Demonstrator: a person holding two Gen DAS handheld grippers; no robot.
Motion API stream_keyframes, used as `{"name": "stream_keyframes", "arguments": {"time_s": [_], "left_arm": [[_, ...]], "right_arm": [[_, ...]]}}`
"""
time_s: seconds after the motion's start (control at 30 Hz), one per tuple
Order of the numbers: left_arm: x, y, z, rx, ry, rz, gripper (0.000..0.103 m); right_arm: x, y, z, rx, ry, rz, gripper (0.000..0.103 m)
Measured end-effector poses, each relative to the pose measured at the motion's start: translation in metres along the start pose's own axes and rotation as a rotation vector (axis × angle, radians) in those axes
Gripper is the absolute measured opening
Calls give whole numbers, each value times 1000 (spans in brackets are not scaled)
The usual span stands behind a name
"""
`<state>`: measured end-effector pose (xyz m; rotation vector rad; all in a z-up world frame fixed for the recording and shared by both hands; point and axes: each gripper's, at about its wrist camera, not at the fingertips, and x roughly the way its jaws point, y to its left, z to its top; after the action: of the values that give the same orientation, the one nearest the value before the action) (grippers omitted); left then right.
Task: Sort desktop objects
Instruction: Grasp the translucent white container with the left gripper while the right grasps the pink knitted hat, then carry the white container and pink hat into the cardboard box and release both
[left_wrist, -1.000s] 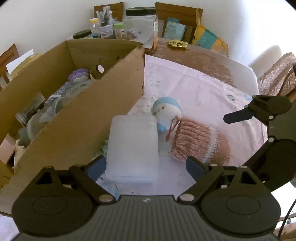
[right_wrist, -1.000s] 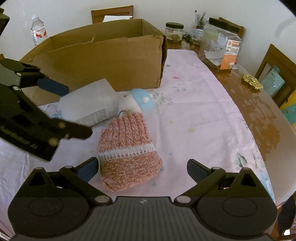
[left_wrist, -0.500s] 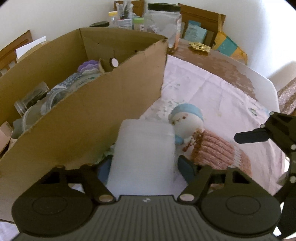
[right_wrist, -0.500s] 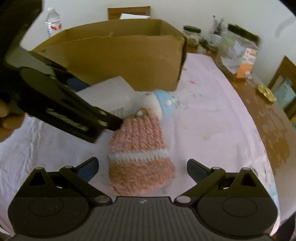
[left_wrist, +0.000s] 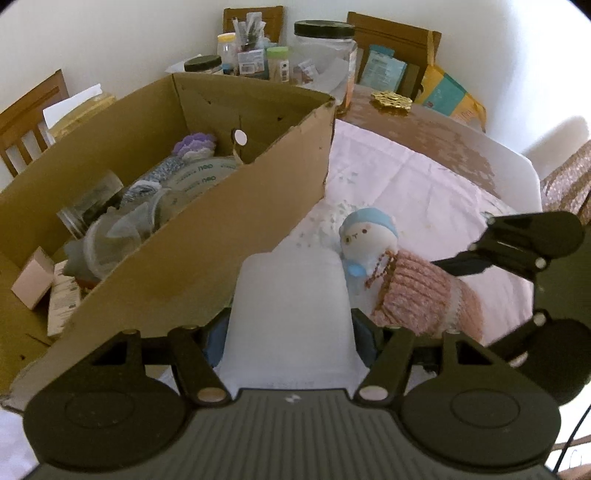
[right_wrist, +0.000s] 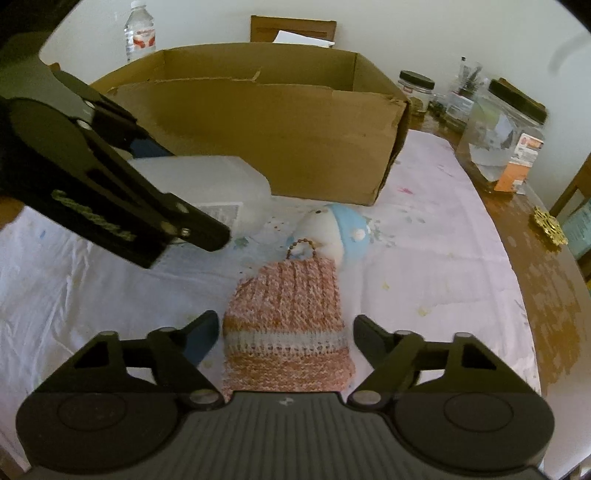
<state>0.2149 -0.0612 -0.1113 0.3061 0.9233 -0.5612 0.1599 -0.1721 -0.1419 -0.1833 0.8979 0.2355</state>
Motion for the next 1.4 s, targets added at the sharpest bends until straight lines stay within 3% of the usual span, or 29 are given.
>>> {"name": "stream_keyframes", "arguments": {"time_s": [0.33,0.73,1.1,1.4], "left_arm": [[-27,0,4,14,-20,-15,66],[-74,0,20,64,-81,0,66],[-97,12,23,38,-115,-5,66],[-103,33,44,4,-130,10,66]], "right_arm": [[-8,4,7,-30,1,-10,68],[-53,6,36,-75,-80,-43,68],[-80,10,52,-118,-105,-62,68],[-89,3,80,-127,-151,-53,68]]}}
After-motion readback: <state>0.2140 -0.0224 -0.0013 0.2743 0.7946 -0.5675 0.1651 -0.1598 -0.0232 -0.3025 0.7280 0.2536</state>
